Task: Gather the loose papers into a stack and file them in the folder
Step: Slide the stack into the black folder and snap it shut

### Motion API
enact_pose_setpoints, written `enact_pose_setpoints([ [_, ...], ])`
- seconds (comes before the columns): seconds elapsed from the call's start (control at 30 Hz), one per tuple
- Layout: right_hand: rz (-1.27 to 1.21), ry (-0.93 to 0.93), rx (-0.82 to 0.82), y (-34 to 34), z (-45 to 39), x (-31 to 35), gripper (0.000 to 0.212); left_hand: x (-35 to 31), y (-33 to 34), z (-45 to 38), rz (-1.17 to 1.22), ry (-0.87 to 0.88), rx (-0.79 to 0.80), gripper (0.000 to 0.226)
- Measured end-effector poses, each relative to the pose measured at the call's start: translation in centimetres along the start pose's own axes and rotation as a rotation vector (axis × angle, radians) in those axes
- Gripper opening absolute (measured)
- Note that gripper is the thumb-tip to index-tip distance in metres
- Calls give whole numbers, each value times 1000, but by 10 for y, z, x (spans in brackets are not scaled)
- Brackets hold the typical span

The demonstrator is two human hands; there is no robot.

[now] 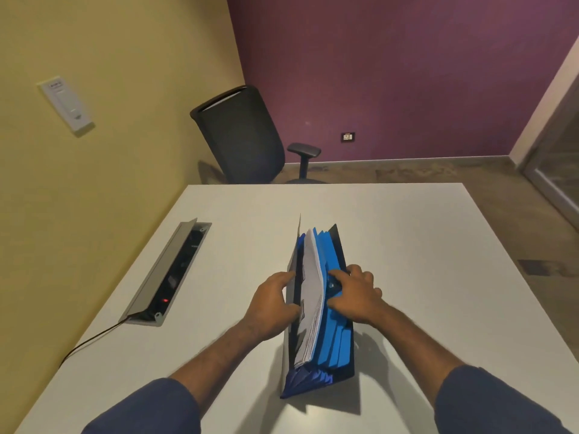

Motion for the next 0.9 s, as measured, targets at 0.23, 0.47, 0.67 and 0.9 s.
enact_pose_setpoints([
  [0.23, -400, -51, 77, -8, 0, 0, 15, 19, -6, -6, 12, 5, 59, 68],
  [0.47, -1063, 31, 86, 12, 15, 13, 10, 22, 11, -7, 174, 52, 65, 73],
  [0.67, -1096, 48, 21, 19, 16, 18, 19, 29, 32, 0, 261, 46, 88, 55],
  [0.9, -1152, 153, 98, 39, 13, -5, 16, 60, 65, 6, -35, 236, 258, 66],
])
Point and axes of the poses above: each hand's wrist, its own z-axis away from the middle knuckle, its own y-axis out of the palm, x = y × z, the point moved 1 cm from there along -z, towards the middle knuckle, and after that the axes turned 14 degrees about y, right-handed, at the moved point
